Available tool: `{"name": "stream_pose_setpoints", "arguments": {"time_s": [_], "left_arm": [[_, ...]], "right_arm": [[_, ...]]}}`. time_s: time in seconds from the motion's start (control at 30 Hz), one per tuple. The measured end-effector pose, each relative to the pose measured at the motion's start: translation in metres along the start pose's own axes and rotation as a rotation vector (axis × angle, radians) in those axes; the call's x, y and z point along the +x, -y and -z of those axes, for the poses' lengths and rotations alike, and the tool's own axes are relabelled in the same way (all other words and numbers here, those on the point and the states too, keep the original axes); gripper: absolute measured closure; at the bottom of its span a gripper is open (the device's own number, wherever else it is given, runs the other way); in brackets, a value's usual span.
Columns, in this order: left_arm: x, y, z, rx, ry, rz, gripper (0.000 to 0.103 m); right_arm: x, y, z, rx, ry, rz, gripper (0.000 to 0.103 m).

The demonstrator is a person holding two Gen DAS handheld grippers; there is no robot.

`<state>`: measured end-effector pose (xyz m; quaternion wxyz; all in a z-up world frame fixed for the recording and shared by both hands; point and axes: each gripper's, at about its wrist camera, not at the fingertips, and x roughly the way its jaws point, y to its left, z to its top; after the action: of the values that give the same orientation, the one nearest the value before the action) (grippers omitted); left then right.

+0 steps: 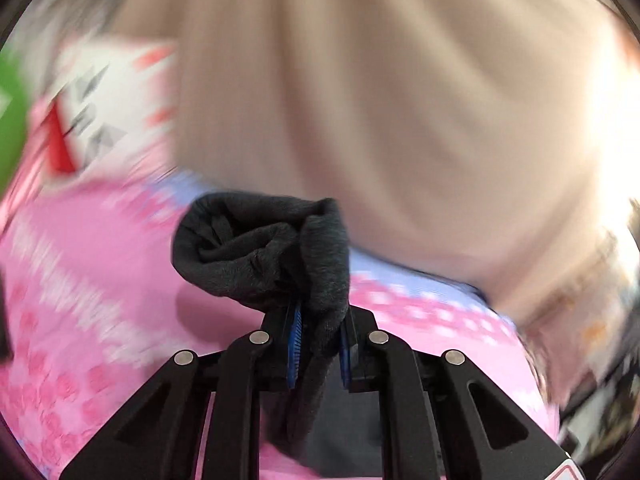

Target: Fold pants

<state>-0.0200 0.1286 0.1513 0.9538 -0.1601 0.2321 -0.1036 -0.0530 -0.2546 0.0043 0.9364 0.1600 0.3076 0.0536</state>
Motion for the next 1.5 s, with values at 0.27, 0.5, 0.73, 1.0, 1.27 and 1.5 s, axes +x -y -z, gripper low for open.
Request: {"name": "stream_pose_setpoints", "arguments": {"time_s": [0.27,0.5,0.73,1.0,1.27,1.5], "left_arm": [[0.065,0.124,0.074,0.123,-0.241,0.196,0.029],[0.047,0.116,0.097,0.133,-0.202,0.122,0.017],[0.050,0.059,0.104,0.165,-0.182,-0.113,0.017],[0.044,-0.006,0.130,0.083,-0.250,-0.140,0.017],[0.034,-0.004,0.133,0.131,-0.266,-0.063,0.017],[0.057,0.016,0.160,0.155,-0.371,0.014,0.017]], "right_arm": [[-0.007,0.004,0.001,0.031,0.030,-0.044,0.015],[0.001,0.009,-0.002,0.077,-0.045,-0.130,0.015],[0.034,0.025,-0.032,0.243,-0.125,-0.213,0.015],[0.090,0.008,-0.068,0.198,-0.201,-0.157,0.030],[0.048,-0.044,-0.106,0.003,-0.100,-0.118,0.096],[0.084,0.015,-0.047,0.195,-0.314,-0.140,0.029]]}}
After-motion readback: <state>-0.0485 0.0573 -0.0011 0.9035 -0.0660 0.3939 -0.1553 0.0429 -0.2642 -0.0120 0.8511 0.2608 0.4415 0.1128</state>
